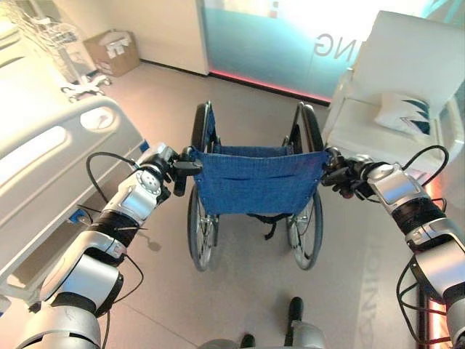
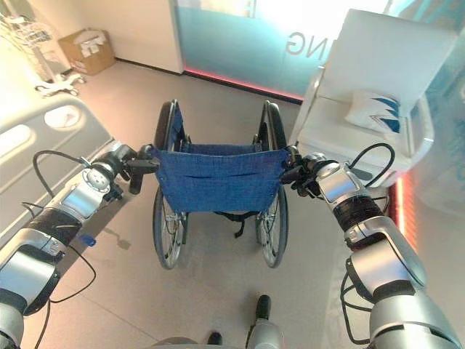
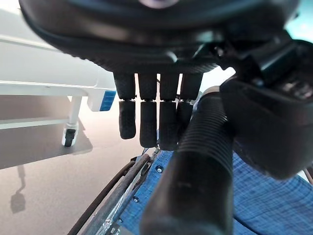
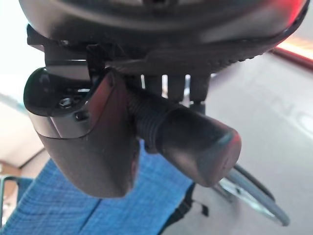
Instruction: Push the wheelchair next to the bed
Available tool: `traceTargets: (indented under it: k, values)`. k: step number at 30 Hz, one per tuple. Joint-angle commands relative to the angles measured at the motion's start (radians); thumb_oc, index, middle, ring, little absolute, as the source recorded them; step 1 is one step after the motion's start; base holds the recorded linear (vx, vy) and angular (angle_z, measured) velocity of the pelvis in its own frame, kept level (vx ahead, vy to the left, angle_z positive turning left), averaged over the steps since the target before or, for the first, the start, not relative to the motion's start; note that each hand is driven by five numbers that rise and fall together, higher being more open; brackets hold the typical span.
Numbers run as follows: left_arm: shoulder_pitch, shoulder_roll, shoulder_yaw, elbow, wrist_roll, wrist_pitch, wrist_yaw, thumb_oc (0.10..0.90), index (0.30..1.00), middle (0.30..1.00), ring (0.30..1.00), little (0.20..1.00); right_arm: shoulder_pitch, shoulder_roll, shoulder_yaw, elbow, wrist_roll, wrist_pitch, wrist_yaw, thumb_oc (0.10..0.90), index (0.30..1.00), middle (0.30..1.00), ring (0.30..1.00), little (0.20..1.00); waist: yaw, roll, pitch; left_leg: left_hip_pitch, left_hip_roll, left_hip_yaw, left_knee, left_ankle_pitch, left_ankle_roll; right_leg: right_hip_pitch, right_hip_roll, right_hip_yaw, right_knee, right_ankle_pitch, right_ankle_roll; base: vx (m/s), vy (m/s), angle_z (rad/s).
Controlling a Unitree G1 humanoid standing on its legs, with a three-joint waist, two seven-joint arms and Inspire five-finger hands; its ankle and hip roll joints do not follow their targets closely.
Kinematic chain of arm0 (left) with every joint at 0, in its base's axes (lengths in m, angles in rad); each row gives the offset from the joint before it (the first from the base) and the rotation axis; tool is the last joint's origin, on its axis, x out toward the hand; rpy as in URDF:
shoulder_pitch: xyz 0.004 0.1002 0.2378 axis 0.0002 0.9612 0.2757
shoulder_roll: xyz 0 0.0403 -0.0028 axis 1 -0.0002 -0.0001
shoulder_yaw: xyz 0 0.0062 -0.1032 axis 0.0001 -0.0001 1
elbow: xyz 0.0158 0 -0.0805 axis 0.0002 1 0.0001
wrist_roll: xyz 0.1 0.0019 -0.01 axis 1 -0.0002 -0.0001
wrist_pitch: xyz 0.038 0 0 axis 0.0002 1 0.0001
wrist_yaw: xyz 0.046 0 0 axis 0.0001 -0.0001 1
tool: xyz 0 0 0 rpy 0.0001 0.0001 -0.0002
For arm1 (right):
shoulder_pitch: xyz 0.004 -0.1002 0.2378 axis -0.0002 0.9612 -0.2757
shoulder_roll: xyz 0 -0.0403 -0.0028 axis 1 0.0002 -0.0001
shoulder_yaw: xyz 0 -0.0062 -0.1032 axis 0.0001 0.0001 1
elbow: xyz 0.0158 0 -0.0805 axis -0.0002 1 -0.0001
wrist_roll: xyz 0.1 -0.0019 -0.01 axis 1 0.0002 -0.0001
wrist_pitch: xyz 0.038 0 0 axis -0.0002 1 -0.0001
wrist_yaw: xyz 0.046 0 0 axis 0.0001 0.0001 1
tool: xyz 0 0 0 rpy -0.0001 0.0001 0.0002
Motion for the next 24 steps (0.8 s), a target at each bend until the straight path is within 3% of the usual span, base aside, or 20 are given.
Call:
traceTargets:
  k: [1, 4, 6, 8, 10, 11, 14, 16, 19, 21, 24]
  values:
    - [0.08, -0.049, -0.04, -0.056, 0.005, -0.117, -0.045, 0.4, 0.3, 0.3, 0.3, 0.3, -0.098, -0.091, 0.078, -0.128, -0.099, -0.155, 0.038, 0.4, 0.3, 0.3, 0.3, 0.3, -0.022, -0.046, 0.065, -0.037, 0.115, 0.021, 0.157, -0.153, -0.095, -0.048, -0.001, 0.079, 0.057, 0.143, 0.004, 0.64, -0.538, 0.78]
    - [0.096, -0.043, -0.031, -0.064, -0.004, -0.105, -0.046, 0.4, 0.3, 0.3, 0.3, 0.3, -0.122, -0.109, 0.085, -0.133, -0.075, -0.163, 0.046, 0.4, 0.3, 0.3, 0.3, 0.3, -0.018, -0.039, 0.066, -0.033, 0.172, 0.005, 0.168, -0.147, -0.116, -0.071, 0.018, 0.067, 0.168, 0.069, -0.01, 0.4, -0.381, 0.89]
    - [0.113, -0.034, -0.026, -0.072, 0.002, -0.092, -0.045, 0.4, 0.3, 0.3, 0.3, 0.3, -0.133, -0.107, 0.091, -0.156, -0.068, -0.161, 0.045, 0.4, 0.3, 0.3, 0.3, 0.3, -0.012, -0.037, 0.077, -0.027, 0.221, 0.026, 0.187, -0.11, -0.14, -0.074, 0.016, 0.026, 0.228, 0.031, -0.02, 0.33, -0.308, 0.58]
    - [0.14, -0.044, -0.022, -0.079, 0.018, -0.1, -0.037, 0.4, 0.3, 0.3, 0.3, 0.3, -0.141, -0.127, 0.094, -0.185, -0.052, -0.142, 0.07, 0.4, 0.3, 0.3, 0.3, 0.3, -0.028, -0.02, 0.066, 0.004, 0.31, 0.05, 0.171, 0.04, -0.176, -0.046, 0.045, -0.039, 0.234, -0.018, -0.06, 0.4, -0.365, 0.32]
    - [0.145, -0.054, -0.025, -0.078, 0.022, -0.111, -0.028, 0.4, 0.3, 0.3, 0.3, 0.3, -0.132, -0.131, 0.092, -0.193, -0.051, -0.131, 0.076, 0.4, 0.3, 0.3, 0.3, 0.3, -0.045, -0.014, 0.056, 0.025, 0.352, 0.09, 0.172, 0.112, -0.197, -0.039, 0.052, -0.075, 0.235, -0.033, -0.077, 0.29, -0.243, 0.62]
    - [0.143, -0.06, -0.031, -0.071, 0.03, -0.126, -0.031, 0.4, 0.3, 0.3, 0.3, 0.3, -0.122, -0.141, 0.088, -0.201, -0.071, -0.12, 0.083, 0.4, 0.3, 0.3, 0.3, 0.3, -0.066, -0.015, 0.046, 0.034, 0.396, 0.14, 0.197, 0.19, -0.216, -0.019, 0.06, -0.113, 0.227, -0.05, -0.101, 0.27, -0.232, 0.57]
    - [0.137, -0.073, -0.047, -0.06, 0.039, -0.146, -0.033, 0.4, 0.3, 0.3, 0.3, 0.3, -0.102, -0.155, 0.087, -0.194, -0.075, -0.115, 0.072, 0.4, 0.3, 0.3, 0.3, 0.3, -0.075, -0.024, 0.045, 0.0, 0.41, 0.185, 0.261, 0.237, -0.222, 0.037, 0.081, -0.148, 0.194, -0.068, -0.129, 0.29, -0.245, 0.65]
    - [0.131, -0.089, -0.05, -0.058, 0.055, -0.156, -0.04, 0.4, 0.3, 0.3, 0.3, 0.3, -0.09, -0.157, 0.083, -0.188, -0.086, -0.113, 0.067, 0.4, 0.3, 0.3, 0.3, 0.3, -0.06, -0.03, 0.061, -0.06, 0.368, 0.184, 0.248, 0.206, -0.205, 0.096, 0.104, -0.147, 0.167, -0.081, -0.135, 0.42, -0.24, 0.39]
    - [0.137, -0.106, -0.047, -0.081, 0.065, -0.157, -0.028, 0.4, 0.3, 0.3, 0.3, 0.3, -0.099, -0.128, 0.101, -0.148, -0.129, -0.134, 0.061, 0.4, 0.3, 0.3, 0.3, 0.3, -0.001, -0.027, 0.101, -0.215, 0.201, 0.167, 0.196, 0.154, -0.174, 0.197, 0.152, -0.094, 0.103, -0.091, -0.13, 0.38, -0.119, 0.42]
    - [0.134, -0.102, -0.045, -0.095, 0.057, -0.148, -0.03, 0.4, 0.3, 0.3, 0.3, 0.3, -0.092, -0.106, 0.101, -0.134, -0.154, -0.145, 0.054, 0.4, 0.3, 0.3, 0.3, 0.3, 0.035, -0.013, 0.124, -0.313, 0.139, 0.209, 0.17, 0.166, -0.177, 0.25, 0.187, -0.079, 0.08, -0.107, -0.13, 0.41, -0.117, -0.26]
    - [0.153, -0.068, -0.031, -0.125, 0.049, -0.141, -0.048, 0.4, 0.3, 0.3, 0.3, 0.3, -0.076, -0.093, 0.101, -0.146, -0.177, -0.168, 0.064, 0.4, 0.3, 0.3, 0.3, 0.3, 0.085, 0.017, 0.136, -0.404, 0.102, 0.255, 0.087, 0.246, -0.184, 0.316, 0.248, -0.043, 0.068, -0.133, -0.138, 0.46, -0.071, -0.74]
